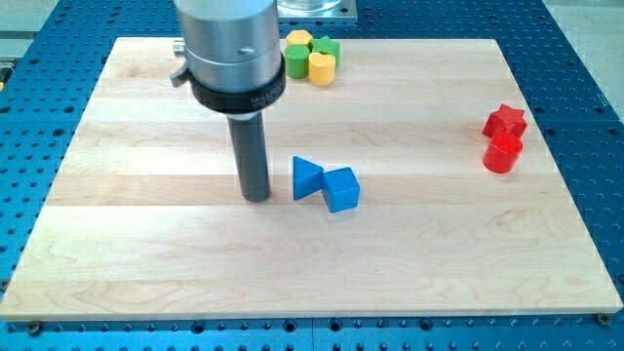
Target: Place the blue blocks at the center of the board
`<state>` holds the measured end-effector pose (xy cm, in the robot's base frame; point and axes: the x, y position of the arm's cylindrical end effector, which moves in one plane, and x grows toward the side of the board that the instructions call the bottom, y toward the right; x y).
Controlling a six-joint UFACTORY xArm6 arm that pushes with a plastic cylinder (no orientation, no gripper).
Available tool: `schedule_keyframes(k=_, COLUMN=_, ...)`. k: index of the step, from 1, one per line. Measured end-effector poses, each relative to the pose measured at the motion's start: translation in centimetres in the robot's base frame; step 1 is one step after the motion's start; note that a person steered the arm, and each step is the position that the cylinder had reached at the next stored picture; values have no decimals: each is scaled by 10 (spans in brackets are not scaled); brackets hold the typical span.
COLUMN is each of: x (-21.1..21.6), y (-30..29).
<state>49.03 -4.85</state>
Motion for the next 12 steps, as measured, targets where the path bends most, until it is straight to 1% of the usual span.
schedule_keyframes(k=1, x=-51, y=50)
schedule_keyframes(k=2, x=-88, y=66)
schedule_keyframes(k=3, x=-88, y=66)
schedule_keyframes(k=4, x=-80, y=50)
schedule_keyframes(k=5, x=-25, y=16)
schedule_keyframes(k=6, x=35, y=15)
schedule_keyframes(k=7, x=62, y=59)
schedule_keyframes(k=8, x=43, y=117)
schedule_keyframes(k=9, x=42, y=119)
schedule_keyframes(k=11, x=42, y=68)
schedule_keyframes(k=12, x=27, y=67)
